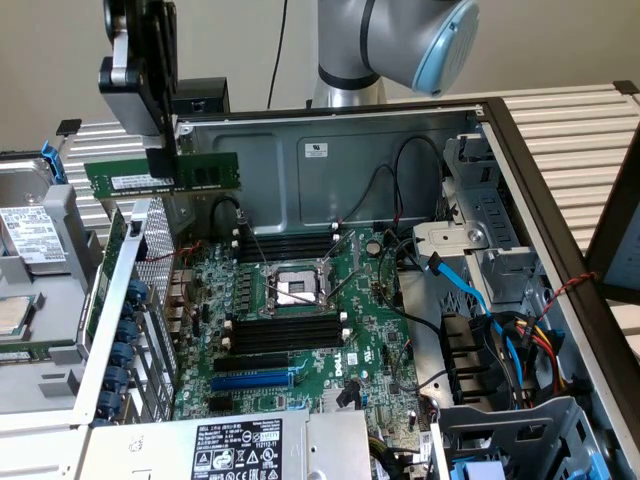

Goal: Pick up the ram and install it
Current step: 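Pick up the ram and move it above insertion slot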

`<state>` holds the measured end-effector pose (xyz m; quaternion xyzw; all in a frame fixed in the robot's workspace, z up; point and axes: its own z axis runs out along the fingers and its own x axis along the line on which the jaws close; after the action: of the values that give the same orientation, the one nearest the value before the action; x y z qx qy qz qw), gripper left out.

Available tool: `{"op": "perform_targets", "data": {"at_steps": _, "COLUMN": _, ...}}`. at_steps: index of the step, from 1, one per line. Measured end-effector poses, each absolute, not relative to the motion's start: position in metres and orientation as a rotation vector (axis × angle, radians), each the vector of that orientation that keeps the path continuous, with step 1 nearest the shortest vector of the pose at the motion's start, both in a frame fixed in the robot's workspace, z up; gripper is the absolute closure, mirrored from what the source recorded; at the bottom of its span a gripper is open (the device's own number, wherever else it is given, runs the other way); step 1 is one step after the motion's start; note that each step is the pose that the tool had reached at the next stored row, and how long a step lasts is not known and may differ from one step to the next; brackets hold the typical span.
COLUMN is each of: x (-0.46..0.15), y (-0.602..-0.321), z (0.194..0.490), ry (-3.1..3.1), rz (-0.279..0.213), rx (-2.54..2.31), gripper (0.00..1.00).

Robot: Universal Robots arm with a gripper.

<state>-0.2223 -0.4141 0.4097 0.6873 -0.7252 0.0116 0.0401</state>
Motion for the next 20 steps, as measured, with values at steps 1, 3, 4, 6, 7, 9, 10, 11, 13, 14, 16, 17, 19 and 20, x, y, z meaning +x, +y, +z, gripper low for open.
{"op": "perform_targets", "data": {"at_steps": 1, "x": -0.221, "y": -0.414, "z": 0.410, "ry": -2.224, "rz": 0.036, "rx": 2.104, "gripper": 0.86}}
{"op": "perform_targets", "data": {"at_steps": 3, "x": -0.217, "y": -0.414, "z": 0.409, "ry": -2.227, "rz": 0.035, "rx": 2.100, "gripper": 0.86}}
{"op": "perform_targets", "data": {"at_steps": 4, "x": -0.216, "y": -0.414, "z": 0.409, "ry": -2.229, "rz": 0.036, "rx": 2.099, "gripper": 0.86}}
{"op": "perform_targets", "data": {"at_steps": 6, "x": -0.213, "y": -0.414, "z": 0.409, "ry": -2.231, "rz": 0.036, "rx": 2.095, "gripper": 0.86}}
{"op": "perform_targets", "data": {"at_steps": 7, "x": -0.211, "y": -0.414, "z": 0.409, "ry": -2.232, "rz": 0.036, "rx": 2.094, "gripper": 0.86}}
{"op": "perform_targets", "data": {"at_steps": 9, "x": -0.206, "y": -0.414, "z": 0.409, "ry": -2.233, "rz": 0.037, "rx": 2.092, "gripper": 0.86}}
{"op": "perform_targets", "data": {"at_steps": 10, "x": -0.203, "y": -0.414, "z": 0.409, "ry": -2.233, "rz": 0.037, "rx": 2.092, "gripper": 0.86}}
{"op": "perform_targets", "data": {"at_steps": 11, "x": -0.200, "y": -0.414, "z": 0.409, "ry": -2.233, "rz": 0.038, "rx": 2.091, "gripper": 0.86}}
{"op": "perform_targets", "data": {"at_steps": 13, "x": -0.198, "y": -0.414, "z": 0.409, "ry": -2.233, "rz": 0.039, "rx": 2.090, "gripper": 0.86}}
{"op": "perform_targets", "data": {"at_steps": 14, "x": -0.198, "y": -0.414, "z": 0.409, "ry": -2.233, "rz": 0.039, "rx": 2.090, "gripper": 0.86}}
{"op": "perform_targets", "data": {"at_steps": 16, "x": -0.198, "y": -0.414, "z": 0.409, "ry": -2.233, "rz": 0.039, "rx": 2.090, "gripper": 0.86}}
{"op": "perform_targets", "data": {"at_steps": 17, "x": -0.198, "y": -0.414, "z": 0.409, "ry": -2.233, "rz": 0.039, "rx": 2.090, "gripper": 0.86}}
{"op": "perform_targets", "data": {"at_steps": 19, "x": -0.198, "y": -0.414, "z": 0.409, "ry": -2.233, "rz": 0.039, "rx": 2.090, "gripper": 0.86}}
{"op": "perform_targets", "data": {"at_steps": 20, "x": -0.197, "y": -0.414, "z": 0.408, "ry": -2.233, "rz": 0.039, "rx": 2.091, "gripper": 0.86}}
